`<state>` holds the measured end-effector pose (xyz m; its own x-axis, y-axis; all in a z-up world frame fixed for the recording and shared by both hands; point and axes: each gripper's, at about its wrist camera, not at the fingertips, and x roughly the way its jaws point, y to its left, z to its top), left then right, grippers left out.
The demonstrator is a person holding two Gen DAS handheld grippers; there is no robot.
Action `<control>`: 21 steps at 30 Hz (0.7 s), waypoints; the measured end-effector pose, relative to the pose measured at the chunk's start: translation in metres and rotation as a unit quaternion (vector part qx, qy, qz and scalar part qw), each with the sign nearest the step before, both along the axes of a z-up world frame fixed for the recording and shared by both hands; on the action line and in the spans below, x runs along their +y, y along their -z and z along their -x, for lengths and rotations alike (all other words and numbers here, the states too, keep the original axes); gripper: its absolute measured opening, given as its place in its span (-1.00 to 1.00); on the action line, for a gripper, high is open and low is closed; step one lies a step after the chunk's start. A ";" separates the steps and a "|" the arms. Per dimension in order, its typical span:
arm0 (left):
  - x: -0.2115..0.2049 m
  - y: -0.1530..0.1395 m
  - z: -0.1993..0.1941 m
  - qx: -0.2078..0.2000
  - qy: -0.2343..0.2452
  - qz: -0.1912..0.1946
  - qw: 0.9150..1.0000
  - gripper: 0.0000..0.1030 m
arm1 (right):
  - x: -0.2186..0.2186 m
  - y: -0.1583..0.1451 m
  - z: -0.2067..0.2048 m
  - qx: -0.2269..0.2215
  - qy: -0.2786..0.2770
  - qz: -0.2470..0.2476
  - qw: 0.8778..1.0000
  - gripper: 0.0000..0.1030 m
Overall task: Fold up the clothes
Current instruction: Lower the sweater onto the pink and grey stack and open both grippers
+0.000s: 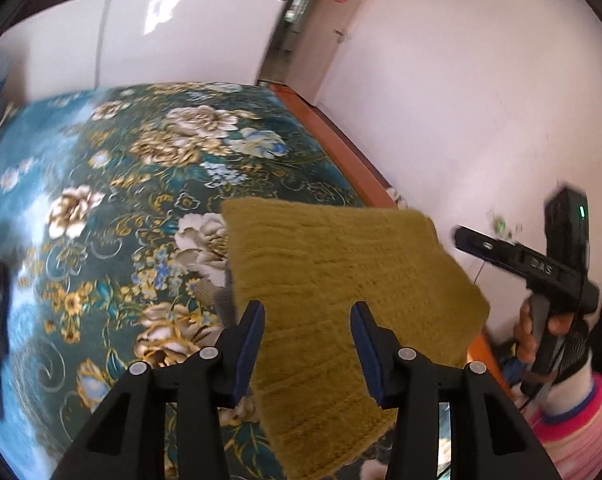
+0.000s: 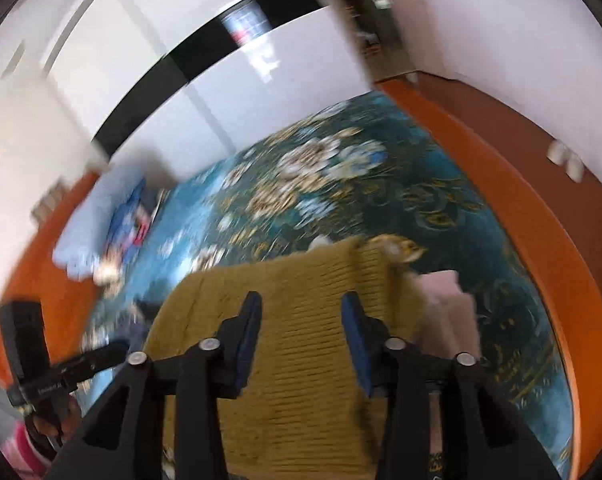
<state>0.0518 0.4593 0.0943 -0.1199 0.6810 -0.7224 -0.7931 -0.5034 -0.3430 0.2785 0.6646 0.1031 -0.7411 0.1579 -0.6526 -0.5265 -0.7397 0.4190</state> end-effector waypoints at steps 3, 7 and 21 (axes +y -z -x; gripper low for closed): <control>0.010 0.014 -0.003 -0.006 0.011 0.019 1.000 -0.05 | -0.006 0.017 0.019 -0.032 -0.019 -0.012 0.999 -0.06; 0.019 0.035 0.003 -0.055 0.000 0.013 0.998 -0.05 | 0.008 0.047 0.023 -0.056 0.006 0.027 0.998 -0.05; 0.011 0.052 0.008 -0.074 -0.010 0.023 0.997 -0.05 | 0.007 0.065 0.029 -0.069 0.010 0.040 0.997 -0.04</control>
<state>0.0438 0.4705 0.0426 -0.0238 0.6456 -0.7633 -0.7254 -0.5365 -0.4311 0.2498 0.6718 0.0380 -0.6409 0.1152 -0.7589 -0.5972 -0.6960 0.3987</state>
